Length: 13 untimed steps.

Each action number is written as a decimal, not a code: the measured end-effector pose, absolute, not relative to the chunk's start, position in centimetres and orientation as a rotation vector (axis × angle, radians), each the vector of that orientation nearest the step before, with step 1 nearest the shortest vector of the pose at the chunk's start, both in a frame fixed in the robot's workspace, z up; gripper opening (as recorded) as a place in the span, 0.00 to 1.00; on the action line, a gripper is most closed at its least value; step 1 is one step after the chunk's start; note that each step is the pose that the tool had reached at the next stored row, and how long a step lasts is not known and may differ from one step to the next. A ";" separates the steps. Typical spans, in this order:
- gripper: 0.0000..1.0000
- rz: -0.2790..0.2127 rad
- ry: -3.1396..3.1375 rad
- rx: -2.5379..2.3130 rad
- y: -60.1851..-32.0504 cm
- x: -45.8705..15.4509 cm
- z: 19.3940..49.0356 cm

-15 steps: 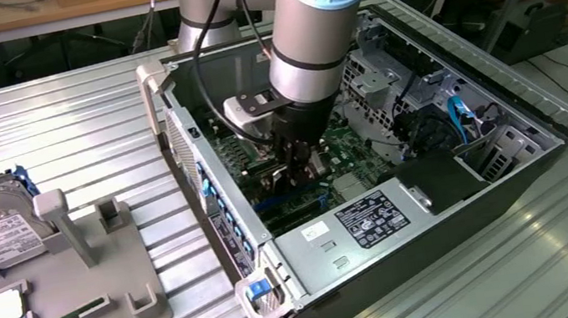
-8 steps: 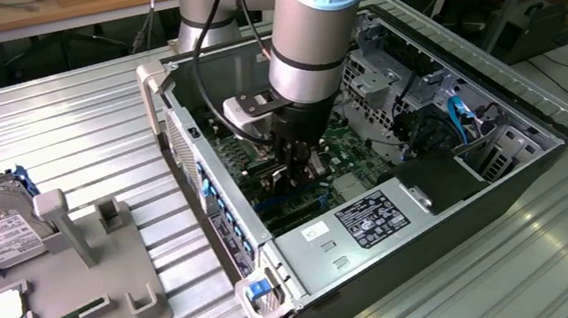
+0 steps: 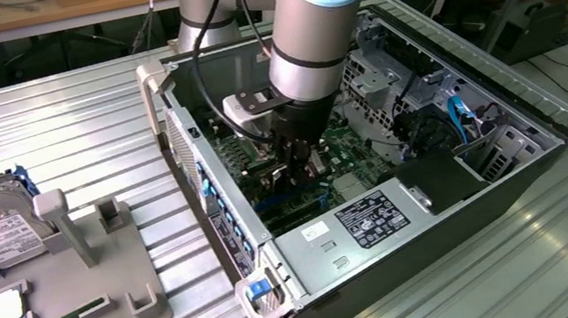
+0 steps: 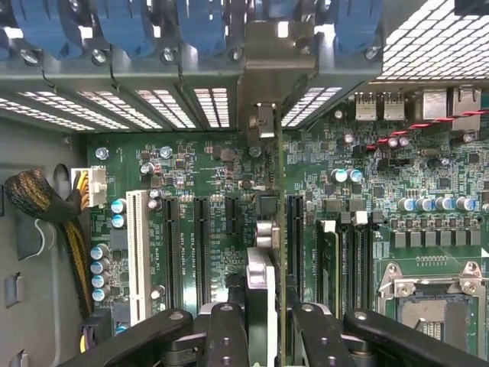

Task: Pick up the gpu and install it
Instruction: 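Insert the gpu into the slot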

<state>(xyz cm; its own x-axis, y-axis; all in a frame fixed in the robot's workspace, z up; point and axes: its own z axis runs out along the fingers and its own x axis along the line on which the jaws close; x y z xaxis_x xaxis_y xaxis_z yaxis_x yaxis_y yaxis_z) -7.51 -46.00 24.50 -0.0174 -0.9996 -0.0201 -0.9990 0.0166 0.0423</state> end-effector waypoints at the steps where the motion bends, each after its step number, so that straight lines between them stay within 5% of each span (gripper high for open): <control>1: 0.28 -0.069 -2.229 2.191 -46.0 -7.5 24.5; 13: 0.28 -0.072 -2.227 2.194 -46.0 -7.7 23.9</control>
<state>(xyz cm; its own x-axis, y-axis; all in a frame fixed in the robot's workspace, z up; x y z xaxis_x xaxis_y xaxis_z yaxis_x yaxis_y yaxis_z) -7.66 -45.95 23.91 -0.0152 -0.9996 -0.0220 -0.9990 0.0142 0.0429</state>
